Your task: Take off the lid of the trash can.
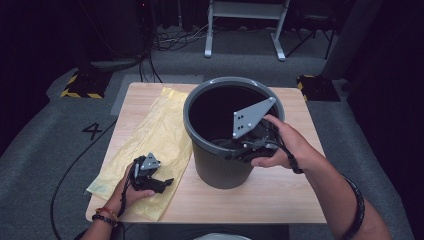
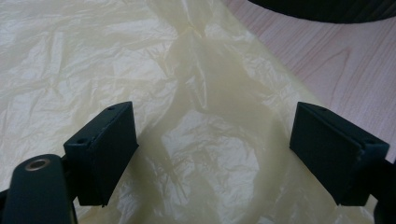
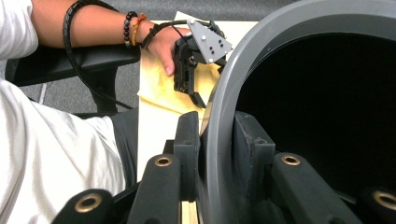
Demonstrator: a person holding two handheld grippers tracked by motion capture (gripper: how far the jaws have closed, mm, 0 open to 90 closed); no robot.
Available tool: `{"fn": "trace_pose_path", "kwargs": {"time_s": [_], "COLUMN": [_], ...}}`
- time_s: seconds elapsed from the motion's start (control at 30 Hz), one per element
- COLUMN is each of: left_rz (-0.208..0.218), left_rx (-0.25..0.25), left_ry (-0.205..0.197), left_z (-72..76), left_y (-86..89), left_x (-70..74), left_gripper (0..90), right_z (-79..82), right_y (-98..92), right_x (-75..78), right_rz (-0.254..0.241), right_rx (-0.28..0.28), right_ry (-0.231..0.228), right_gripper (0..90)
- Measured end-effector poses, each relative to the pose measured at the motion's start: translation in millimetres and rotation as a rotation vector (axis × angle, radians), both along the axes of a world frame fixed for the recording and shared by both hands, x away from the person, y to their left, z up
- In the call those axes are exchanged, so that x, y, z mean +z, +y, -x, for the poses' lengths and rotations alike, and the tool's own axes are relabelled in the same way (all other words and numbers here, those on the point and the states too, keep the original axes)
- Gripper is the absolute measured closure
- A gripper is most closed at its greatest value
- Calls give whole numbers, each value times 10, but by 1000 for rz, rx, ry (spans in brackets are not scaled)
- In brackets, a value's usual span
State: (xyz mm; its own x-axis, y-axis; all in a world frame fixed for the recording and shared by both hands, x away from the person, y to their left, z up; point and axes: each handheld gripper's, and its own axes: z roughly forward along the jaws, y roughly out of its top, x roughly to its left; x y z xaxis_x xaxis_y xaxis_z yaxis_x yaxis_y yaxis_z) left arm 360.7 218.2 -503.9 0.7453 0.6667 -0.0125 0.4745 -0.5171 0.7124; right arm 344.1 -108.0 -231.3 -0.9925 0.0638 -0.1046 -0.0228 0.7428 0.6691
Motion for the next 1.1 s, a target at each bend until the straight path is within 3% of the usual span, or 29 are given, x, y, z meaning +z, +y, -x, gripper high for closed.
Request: {"fn": "trace_pose_path", "kwargs": {"time_s": [0.1, 0.27, 0.5, 0.83, 1.1], "left_rz": [1, 0, 1, 0, 0], "left_rx": [0, 0, 0, 0, 0], "left_ry": [1, 0, -1, 0, 0], "left_z": [1, 0, 0, 0, 0], "left_y": [-1, 0, -1, 0, 0], "left_x": [0, 0, -1, 0, 0], "left_gripper": [147, 147, 147, 147, 147], "right_z": [26, 45, 59, 85, 102], "right_y": [-36, 3, -25, -11, -6], "right_x": [80, 43, 26, 36, 59], "right_rz": [-46, -7, -27, -12, -19], "right_rx": [-13, -5, -4, -12, -19], "right_ry": [-21, -41, -66, -118, -134], "right_gripper": [741, 738, 746, 762, 764]}}
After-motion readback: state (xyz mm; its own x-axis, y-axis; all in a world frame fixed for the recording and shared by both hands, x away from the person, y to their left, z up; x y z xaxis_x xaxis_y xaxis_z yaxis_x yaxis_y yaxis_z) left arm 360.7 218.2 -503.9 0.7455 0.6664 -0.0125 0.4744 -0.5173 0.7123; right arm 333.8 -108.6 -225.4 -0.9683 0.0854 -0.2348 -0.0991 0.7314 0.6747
